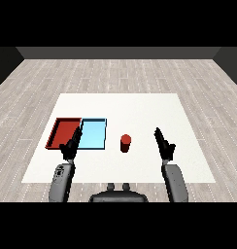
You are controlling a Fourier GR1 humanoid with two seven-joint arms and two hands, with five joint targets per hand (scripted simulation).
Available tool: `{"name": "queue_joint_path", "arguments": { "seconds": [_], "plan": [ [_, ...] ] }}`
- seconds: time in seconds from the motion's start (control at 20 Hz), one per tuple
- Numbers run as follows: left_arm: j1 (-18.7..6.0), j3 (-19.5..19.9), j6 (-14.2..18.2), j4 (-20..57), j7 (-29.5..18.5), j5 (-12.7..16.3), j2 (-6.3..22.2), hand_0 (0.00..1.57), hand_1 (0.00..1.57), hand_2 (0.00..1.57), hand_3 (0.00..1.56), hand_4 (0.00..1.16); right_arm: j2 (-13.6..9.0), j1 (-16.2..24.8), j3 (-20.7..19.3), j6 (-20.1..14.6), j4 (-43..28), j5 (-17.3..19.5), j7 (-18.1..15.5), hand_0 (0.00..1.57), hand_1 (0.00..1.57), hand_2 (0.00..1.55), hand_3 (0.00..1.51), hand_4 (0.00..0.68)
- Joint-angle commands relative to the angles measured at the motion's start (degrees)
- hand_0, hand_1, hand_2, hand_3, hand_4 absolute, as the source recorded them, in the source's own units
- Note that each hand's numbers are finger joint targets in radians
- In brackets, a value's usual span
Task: Pick the red can and put it in the red box
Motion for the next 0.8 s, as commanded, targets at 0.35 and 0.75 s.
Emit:
{"name": "queue_joint_path", "arguments": {
  "seconds": [0.35,0.75],
  "plan": [
    [-2.8,1.6,0.4,-7.2,-11.8,1.9,-2.0,0.00,0.00,0.00,0.00,0.00,-0.8,4.9,-4.0,7.4,-9.1,-7.5,-14.1,0.00,0.00,0.00,0.00,0.000],
    [0.4,-1.0,1.6,-0.1,-26.1,0.0,-4.1,0.00,0.00,0.00,0.00,0.00,-0.8,6.3,-5.2,10.0,-3.9,-6.3,-23.3,0.00,0.00,0.00,0.00,0.000]
  ]
}}
